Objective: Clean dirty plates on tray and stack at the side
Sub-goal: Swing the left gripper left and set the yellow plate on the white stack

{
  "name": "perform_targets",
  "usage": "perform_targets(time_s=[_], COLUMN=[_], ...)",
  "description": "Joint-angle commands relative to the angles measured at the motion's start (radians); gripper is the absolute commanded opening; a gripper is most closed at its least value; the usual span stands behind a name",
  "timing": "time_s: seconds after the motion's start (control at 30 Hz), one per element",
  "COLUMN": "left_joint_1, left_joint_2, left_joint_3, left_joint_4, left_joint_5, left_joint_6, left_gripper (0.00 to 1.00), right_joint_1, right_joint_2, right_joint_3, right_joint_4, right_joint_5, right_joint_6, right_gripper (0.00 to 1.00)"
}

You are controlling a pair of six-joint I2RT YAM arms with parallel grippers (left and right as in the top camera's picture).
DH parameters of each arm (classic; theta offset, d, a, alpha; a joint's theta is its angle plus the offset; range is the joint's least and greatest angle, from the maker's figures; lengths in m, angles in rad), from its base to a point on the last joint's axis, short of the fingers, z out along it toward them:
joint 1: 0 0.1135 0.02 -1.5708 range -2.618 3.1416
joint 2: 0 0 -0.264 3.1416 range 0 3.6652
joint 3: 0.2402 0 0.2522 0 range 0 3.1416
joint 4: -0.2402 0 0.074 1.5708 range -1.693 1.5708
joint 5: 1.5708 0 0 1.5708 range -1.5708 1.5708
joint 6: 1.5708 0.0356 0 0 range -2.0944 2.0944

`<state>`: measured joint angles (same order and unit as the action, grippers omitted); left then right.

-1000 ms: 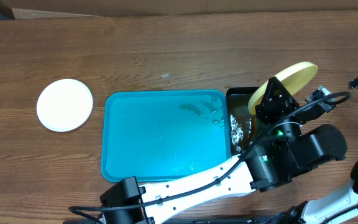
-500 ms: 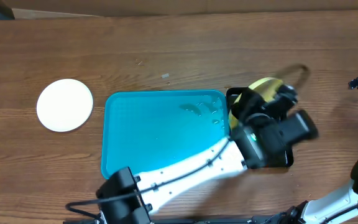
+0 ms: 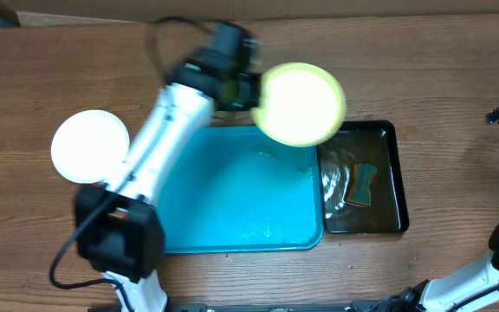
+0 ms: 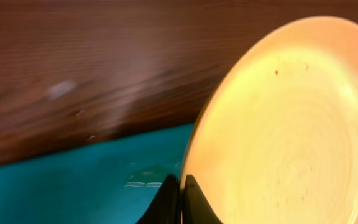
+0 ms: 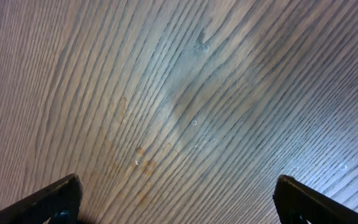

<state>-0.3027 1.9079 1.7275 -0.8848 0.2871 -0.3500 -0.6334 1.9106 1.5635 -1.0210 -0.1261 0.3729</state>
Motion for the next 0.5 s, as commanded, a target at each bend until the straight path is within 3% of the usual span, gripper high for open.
perform_targets(time_s=[0.0,0.17,0.27,0.47], left_joint_1=[0.224,0.562,0.803,1.025], left_joint_2=[-0.005,-0.004,-0.004,-0.004], left_joint_3=[-0.002,-0.016,-0.075,-0.228], left_joint_4=[-0.080,-0.215,-0.212,-0.100], left_joint_5=[0.218,0.071,-0.036,-0.031], left_joint_6=[-0.029,0.008,0.005,-0.041], left_gripper=[0.04,0.04,0.04,0.04], right_joint_1=[0.000,0.000,0.000,0.000], right_joint_2=[-0.011,-0.011,-0.011,-0.011], right_joint_3=[0.011,0.011,0.011,0.011], right_joint_4=[0.003,0.003,0.003,0.003], right_joint_5=[0.001,0.001,0.001,0.001], right_joint_6=[0.005,0.005,0.005,0.005], right_gripper=[1.00,1.00,1.00,1.00])
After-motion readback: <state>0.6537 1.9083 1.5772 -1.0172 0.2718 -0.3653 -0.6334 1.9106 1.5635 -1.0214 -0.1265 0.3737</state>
